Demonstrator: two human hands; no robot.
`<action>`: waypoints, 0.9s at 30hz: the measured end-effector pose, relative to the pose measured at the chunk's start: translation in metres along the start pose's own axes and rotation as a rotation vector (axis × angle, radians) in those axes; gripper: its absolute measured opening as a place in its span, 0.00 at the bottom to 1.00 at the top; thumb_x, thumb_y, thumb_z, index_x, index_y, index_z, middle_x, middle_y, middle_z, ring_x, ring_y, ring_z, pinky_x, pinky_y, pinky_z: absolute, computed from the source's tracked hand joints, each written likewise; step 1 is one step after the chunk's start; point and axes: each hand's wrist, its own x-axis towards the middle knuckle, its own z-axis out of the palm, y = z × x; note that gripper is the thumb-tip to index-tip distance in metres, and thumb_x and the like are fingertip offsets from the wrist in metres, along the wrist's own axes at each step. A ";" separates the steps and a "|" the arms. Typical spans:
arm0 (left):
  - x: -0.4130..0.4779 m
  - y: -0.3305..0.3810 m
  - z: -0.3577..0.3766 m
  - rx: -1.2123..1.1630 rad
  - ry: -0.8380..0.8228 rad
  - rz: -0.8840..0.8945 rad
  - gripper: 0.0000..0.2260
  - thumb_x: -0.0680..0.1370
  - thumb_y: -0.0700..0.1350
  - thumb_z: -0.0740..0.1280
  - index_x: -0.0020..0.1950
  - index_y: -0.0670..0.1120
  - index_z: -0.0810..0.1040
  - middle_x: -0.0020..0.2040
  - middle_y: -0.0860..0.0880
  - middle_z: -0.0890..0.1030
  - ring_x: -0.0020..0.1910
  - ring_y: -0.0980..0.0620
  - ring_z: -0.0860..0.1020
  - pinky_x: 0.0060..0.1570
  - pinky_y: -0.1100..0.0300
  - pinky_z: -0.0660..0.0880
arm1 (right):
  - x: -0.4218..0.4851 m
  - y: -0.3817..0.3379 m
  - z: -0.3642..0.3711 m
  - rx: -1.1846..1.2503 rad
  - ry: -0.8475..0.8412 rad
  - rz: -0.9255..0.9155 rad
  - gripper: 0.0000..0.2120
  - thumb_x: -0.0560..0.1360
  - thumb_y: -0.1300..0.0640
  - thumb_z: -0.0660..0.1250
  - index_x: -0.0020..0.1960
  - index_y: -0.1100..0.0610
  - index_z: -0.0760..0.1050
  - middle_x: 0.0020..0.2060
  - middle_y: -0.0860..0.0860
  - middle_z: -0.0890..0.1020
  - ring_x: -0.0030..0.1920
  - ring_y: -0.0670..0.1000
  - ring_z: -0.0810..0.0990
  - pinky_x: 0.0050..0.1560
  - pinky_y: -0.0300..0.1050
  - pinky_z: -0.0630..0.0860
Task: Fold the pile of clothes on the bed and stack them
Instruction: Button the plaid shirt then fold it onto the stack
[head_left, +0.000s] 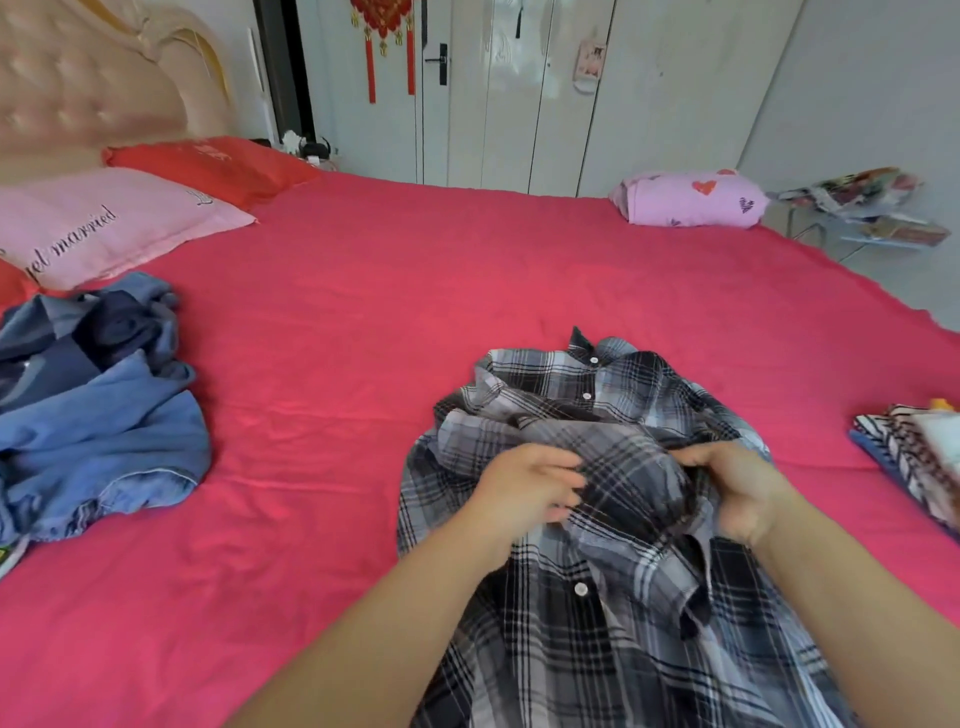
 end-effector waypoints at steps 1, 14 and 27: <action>0.007 -0.012 -0.008 -0.058 0.096 -0.046 0.13 0.76 0.34 0.64 0.60 0.41 0.76 0.52 0.47 0.80 0.47 0.52 0.80 0.45 0.65 0.78 | 0.005 0.007 -0.011 -0.002 0.074 0.019 0.12 0.76 0.64 0.54 0.44 0.68 0.74 0.30 0.62 0.82 0.27 0.57 0.82 0.25 0.53 0.79; 0.095 -0.051 -0.050 -0.605 0.427 -0.232 0.13 0.78 0.48 0.65 0.60 0.43 0.74 0.62 0.43 0.76 0.59 0.44 0.74 0.59 0.54 0.69 | 0.046 0.040 -0.025 -0.629 0.173 -0.144 0.12 0.74 0.54 0.68 0.56 0.58 0.75 0.46 0.58 0.82 0.45 0.58 0.81 0.53 0.54 0.78; 0.124 -0.057 -0.106 -0.910 0.490 -0.095 0.07 0.79 0.37 0.58 0.45 0.45 0.74 0.43 0.45 0.79 0.38 0.49 0.78 0.39 0.53 0.77 | 0.062 0.047 -0.043 -0.798 0.206 -0.221 0.09 0.75 0.61 0.66 0.55 0.54 0.76 0.52 0.55 0.80 0.44 0.53 0.77 0.38 0.41 0.69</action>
